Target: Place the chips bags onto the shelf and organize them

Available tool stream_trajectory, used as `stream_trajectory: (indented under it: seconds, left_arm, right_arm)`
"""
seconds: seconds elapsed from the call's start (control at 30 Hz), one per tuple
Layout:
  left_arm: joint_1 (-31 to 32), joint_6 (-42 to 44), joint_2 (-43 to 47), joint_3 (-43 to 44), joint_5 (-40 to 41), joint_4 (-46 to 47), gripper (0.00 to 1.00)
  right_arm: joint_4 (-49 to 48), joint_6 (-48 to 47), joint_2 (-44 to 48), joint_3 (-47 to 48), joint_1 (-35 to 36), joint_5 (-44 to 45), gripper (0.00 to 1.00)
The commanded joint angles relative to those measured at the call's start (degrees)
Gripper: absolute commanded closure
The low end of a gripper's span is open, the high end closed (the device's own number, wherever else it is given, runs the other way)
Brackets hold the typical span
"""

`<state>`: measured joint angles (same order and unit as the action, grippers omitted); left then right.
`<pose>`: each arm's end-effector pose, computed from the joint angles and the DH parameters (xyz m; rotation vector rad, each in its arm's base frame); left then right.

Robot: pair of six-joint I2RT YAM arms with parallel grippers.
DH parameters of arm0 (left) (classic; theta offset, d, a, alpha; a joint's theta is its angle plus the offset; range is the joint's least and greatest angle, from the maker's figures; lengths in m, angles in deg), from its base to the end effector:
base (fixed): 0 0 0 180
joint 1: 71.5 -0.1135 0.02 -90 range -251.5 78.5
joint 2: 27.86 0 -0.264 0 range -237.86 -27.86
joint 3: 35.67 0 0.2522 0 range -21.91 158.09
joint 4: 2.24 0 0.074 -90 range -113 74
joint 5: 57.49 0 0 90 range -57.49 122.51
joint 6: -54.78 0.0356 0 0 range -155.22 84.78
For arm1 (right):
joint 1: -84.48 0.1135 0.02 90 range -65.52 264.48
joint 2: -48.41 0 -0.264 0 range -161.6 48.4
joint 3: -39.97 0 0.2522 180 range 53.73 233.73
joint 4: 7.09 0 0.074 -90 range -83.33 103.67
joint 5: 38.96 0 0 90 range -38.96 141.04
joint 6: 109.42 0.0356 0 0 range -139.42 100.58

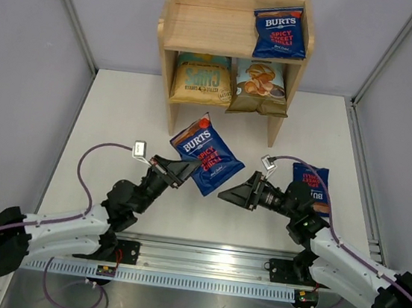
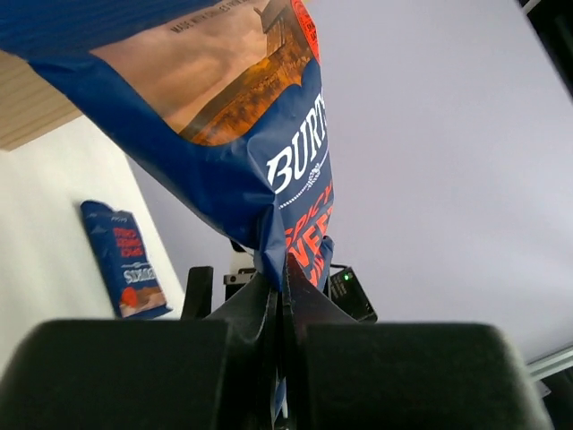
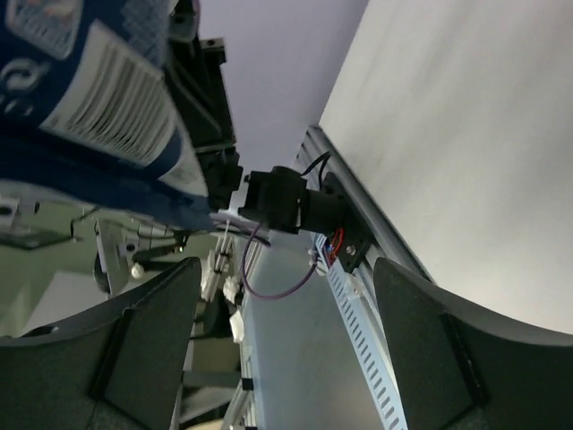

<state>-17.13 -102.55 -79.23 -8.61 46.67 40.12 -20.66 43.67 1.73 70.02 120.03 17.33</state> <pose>0.1167 -0.1479 0.2495 -0.4069 1.4016 -1.6437 0.1382 0.1231 0.2279 -0.0766 1.9463 1.7156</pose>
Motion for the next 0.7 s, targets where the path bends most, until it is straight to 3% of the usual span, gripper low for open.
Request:
stream_trajectory:
  seconds: [0.0, 0.17, 0.43, 0.67]
  left_arm:
    - [1.09, 2.82, 5.22, 2.52, 8.87, -9.69, 1.00]
    - [1.70, 2.03, 13.22, 1.56, 12.21, -16.65, 1.00]
    - [2.41, 1.06, 19.90, -0.64, 13.44, -16.04, 1.00]
    - [2.50, 0.97, 20.96, 0.59, 11.78, -17.10, 1.00]
  right_arm:
    - [-12.12, -6.39, -2.45, 5.06, 5.31, 3.56, 0.16]
    - [-16.17, -8.33, -3.16, 7.25, 7.51, 6.11, 0.22]
    - [-17.39, -8.33, -8.69, 12.00, 11.29, 14.19, 0.27]
    - [-20.13, -9.92, -17.12, 18.77, 15.59, 15.25, 0.35]
